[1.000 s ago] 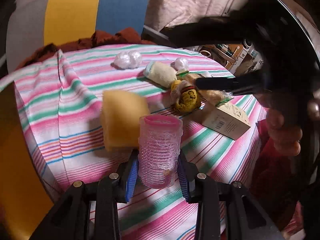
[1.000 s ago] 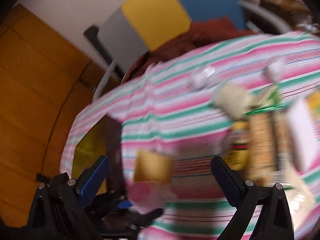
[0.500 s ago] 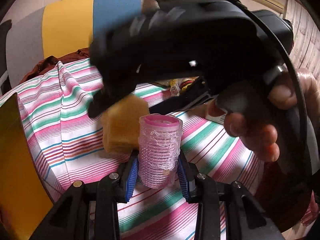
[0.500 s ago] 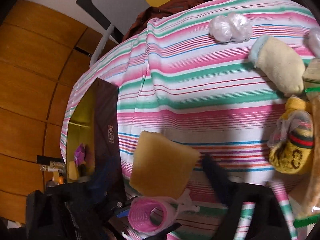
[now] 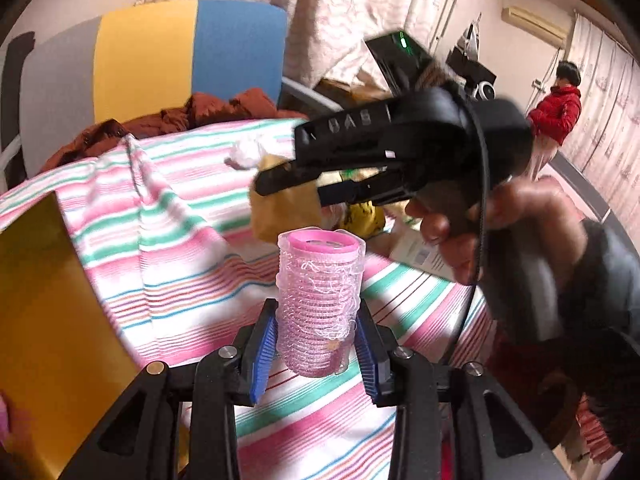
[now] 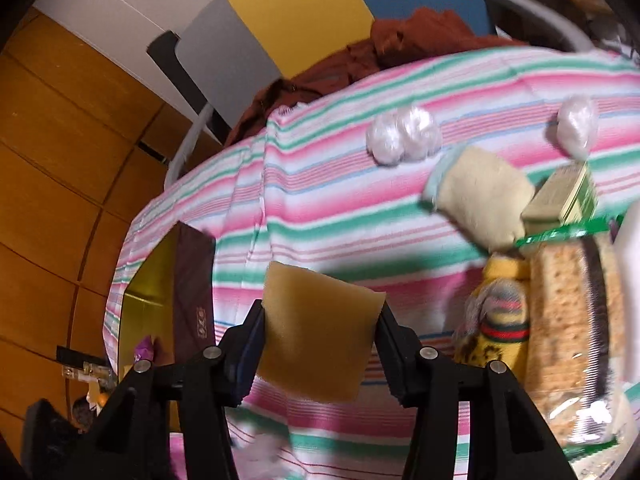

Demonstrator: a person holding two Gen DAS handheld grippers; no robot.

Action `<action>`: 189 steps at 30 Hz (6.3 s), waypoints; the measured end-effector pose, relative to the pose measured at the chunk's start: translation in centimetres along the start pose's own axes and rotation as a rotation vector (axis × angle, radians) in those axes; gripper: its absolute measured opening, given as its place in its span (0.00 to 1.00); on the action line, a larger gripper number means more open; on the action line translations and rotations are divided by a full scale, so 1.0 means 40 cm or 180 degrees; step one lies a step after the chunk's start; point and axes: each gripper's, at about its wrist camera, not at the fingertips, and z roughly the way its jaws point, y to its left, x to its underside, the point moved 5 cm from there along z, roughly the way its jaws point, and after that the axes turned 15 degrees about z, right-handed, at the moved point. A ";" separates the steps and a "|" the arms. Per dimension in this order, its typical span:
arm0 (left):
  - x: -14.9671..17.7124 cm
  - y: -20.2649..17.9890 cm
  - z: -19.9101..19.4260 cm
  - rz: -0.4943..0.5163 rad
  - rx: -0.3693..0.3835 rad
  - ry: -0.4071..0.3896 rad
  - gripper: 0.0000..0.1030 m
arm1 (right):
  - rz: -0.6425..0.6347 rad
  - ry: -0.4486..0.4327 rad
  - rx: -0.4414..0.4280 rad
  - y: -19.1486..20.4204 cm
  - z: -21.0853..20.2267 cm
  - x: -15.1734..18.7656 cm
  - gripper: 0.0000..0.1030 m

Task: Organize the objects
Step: 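Carry the roller and sponge over the gold tray and release both, then grasp the white plastic-bag ball with the left tool, then grasp the green-topped cracker packet with the right tool while the left tool holds the bag ball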

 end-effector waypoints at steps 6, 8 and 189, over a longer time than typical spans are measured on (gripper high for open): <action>0.010 0.079 -0.103 -0.0290 -0.0274 -0.0166 0.35 | -0.0114 -0.0180 0.0020 0.016 -0.023 0.001 0.51; 0.023 0.131 -0.155 -0.0443 -0.0434 -0.0218 0.35 | -0.0153 -0.0208 0.0031 0.023 -0.026 0.006 0.51; 0.033 0.112 -0.152 -0.0592 -0.0237 -0.0059 0.37 | 0.0217 -0.0798 0.1507 -0.172 -0.157 -0.015 0.64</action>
